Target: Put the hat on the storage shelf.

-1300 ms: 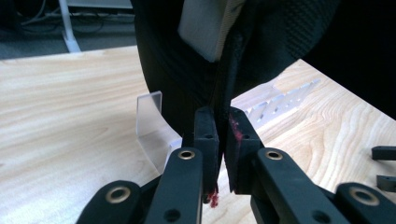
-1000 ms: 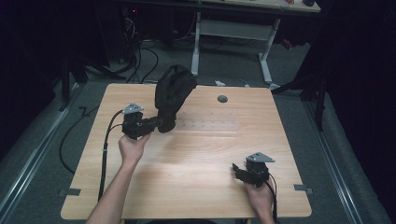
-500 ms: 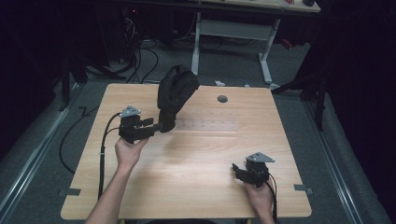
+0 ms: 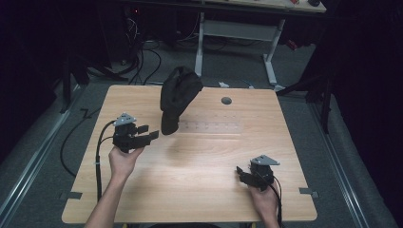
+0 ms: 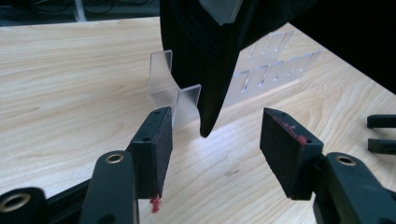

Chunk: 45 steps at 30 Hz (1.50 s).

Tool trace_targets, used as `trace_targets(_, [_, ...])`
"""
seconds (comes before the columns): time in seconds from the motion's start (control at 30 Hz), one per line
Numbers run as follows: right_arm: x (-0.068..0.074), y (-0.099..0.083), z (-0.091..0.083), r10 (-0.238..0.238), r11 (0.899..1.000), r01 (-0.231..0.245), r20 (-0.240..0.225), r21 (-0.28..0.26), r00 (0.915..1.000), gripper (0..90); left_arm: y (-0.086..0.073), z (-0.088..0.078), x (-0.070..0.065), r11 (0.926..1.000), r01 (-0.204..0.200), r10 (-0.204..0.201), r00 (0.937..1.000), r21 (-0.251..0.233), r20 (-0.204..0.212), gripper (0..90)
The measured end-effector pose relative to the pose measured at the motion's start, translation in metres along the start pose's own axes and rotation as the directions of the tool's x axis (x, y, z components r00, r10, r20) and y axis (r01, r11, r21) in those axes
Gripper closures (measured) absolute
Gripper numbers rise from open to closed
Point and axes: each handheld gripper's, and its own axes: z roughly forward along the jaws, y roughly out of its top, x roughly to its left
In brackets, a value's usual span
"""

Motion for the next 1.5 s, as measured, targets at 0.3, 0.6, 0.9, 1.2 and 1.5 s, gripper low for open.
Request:
trace_targets(0.3, [0.000,0.000,0.000,0.001,1.000,-0.001,0.000,0.000,1.0000,34.6,-0.013,-0.008,-0.003,0.9999,0.002,-0.002,1.0000,0.010,-0.005,43.0])
trace_targets(0.6, [0.000,0.000,0.000,-0.001,1.000,0.001,0.001,0.000,1.0000,34.6,-0.025,-0.010,-0.006,0.9998,0.004,-0.004,1.0000,0.021,-0.008,41.7])
trace_targets(0.9, [0.000,0.000,0.000,-0.003,1.000,0.003,0.000,0.000,1.0000,34.6,-0.044,-0.012,-0.012,0.9997,0.014,-0.014,0.9999,0.017,-0.003,40.6])
trace_targets(1.2, [0.000,0.000,0.000,-0.003,1.000,0.003,-0.001,0.000,1.0000,34.5,-0.060,-0.010,-0.017,0.9992,0.016,-0.015,0.9998,0.038,-0.012,39.4])
trace_targets(1.5, [0.000,0.000,0.000,-0.005,1.000,0.005,-0.002,0.001,1.0000,34.5,-0.079,-0.001,-0.018,0.9966,-0.001,0.005,0.9985,0.082,-0.055,37.8])
